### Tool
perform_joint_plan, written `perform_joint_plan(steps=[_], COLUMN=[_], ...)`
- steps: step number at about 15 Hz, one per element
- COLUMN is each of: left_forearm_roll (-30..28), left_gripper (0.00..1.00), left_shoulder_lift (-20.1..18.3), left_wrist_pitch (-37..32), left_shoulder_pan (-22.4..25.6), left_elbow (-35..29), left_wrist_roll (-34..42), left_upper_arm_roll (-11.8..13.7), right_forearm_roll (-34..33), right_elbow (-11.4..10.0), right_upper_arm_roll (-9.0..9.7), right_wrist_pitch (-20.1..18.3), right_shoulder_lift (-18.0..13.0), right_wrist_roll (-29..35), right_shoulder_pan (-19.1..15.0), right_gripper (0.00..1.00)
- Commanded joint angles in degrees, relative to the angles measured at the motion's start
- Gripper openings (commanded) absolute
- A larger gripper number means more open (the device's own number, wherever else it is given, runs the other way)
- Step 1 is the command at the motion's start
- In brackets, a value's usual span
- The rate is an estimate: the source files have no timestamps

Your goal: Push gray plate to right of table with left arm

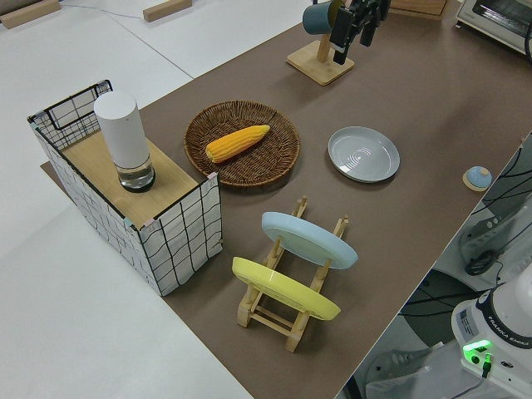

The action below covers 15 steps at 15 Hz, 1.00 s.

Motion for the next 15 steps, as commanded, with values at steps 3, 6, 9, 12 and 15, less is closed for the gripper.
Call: perform_joint_plan(steps=[3, 6, 9, 12, 15], left_forearm_roll=[-2.6, -2.9, -3.3, -4.0, -4.9], left_gripper=[0.99, 0.99, 0.99, 0.99, 0.99], left_shoulder_lift=[-0.7, -0.8, -1.0, -1.0, -1.0], left_wrist_pitch=[5.0, 8.4, 8.6, 10.4, 13.5], left_shoulder_pan=[0.5, 0.6, 0.5, 0.5, 0.5], left_elbow=[-7.6, -11.5, -14.1, -17.3, -21.1], left_wrist_roll=[0.6, 0.6, 0.6, 0.7, 0.7], left_upper_arm_roll=[0.3, 1.1, 1.3, 1.6, 1.9], right_forearm_roll=[1.2, 1.2, 1.2, 1.2, 1.2], right_elbow=[-1.6, -1.6, -1.6, -1.6, -1.6], right_upper_arm_roll=[0.83, 0.83, 0.83, 0.83, 0.83], right_wrist_pitch=[0.0, 0.0, 0.0, 0.0, 0.0], right_shoulder_lift=[-1.6, -1.6, -1.6, -1.6, -1.6], right_wrist_roll=[0.6, 0.6, 0.6, 0.6, 0.6], right_shoulder_pan=[-1.4, -1.4, -1.4, -1.4, -1.4], right_gripper=[0.996, 0.996, 0.996, 0.996, 0.996])
